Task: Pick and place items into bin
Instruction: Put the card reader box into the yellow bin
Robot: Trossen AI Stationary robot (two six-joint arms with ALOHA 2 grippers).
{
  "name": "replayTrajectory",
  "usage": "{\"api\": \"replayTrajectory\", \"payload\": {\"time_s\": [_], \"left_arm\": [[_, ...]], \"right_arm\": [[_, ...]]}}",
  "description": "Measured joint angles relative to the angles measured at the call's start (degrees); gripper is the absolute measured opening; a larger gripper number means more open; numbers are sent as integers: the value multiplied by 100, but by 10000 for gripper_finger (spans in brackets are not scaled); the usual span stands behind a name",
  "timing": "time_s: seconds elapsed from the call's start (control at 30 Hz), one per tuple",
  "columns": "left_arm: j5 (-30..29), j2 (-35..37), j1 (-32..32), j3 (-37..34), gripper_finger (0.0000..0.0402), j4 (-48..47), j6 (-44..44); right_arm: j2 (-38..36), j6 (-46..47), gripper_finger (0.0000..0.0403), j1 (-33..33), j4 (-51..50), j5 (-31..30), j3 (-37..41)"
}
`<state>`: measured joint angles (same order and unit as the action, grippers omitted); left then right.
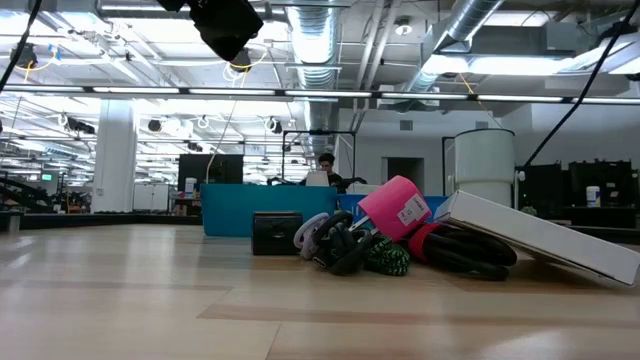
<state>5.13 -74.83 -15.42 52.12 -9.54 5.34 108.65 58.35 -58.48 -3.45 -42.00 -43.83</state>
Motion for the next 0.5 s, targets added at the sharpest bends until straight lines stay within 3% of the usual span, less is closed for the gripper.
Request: {"api": "replayTrajectory", "payload": {"time_s": [0.5], "left_arm": [[0,0,0,0,169,2,34]], "right_arm": [[224,157,327,33,-1216,-11,-796]]}}
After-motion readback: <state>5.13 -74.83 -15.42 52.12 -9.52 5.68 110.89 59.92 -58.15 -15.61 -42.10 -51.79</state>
